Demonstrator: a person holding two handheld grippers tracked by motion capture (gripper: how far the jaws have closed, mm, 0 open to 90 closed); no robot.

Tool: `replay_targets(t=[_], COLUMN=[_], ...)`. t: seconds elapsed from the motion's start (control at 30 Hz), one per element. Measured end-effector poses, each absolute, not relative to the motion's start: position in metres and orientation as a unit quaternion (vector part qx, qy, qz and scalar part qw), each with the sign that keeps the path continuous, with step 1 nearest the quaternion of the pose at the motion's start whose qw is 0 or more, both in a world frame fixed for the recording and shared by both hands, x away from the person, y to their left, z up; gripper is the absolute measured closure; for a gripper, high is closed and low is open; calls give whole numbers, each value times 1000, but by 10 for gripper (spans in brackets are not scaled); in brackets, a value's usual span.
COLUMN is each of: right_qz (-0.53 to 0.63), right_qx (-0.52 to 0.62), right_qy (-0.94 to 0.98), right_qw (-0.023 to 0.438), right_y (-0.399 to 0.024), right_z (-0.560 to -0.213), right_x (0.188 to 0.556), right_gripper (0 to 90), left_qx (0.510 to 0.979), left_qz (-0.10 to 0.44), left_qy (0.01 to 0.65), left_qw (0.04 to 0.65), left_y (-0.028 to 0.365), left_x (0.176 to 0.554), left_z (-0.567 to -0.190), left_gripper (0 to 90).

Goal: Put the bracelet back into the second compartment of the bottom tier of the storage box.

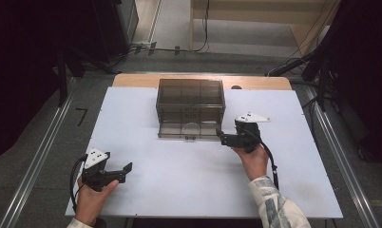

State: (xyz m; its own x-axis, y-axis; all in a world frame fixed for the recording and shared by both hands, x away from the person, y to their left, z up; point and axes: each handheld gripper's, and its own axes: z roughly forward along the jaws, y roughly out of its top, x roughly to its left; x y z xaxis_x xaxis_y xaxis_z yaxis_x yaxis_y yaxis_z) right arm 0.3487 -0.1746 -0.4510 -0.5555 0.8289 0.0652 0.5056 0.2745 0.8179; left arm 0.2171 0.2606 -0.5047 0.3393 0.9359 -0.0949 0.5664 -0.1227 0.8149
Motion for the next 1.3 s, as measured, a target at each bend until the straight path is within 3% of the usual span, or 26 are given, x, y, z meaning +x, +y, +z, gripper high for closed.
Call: replay_targets(t=[1.3], right_qz=[388], right_qx=[484], right_qy=[753], right_qw=[218], right_y=[-274], right_z=[-473], right_x=[313], right_gripper=[92], left_qx=[715], left_qz=[230], left_qy=[527], left_qw=[398], left_y=[259], left_x=[219], left_z=[-505], left_gripper=[58])
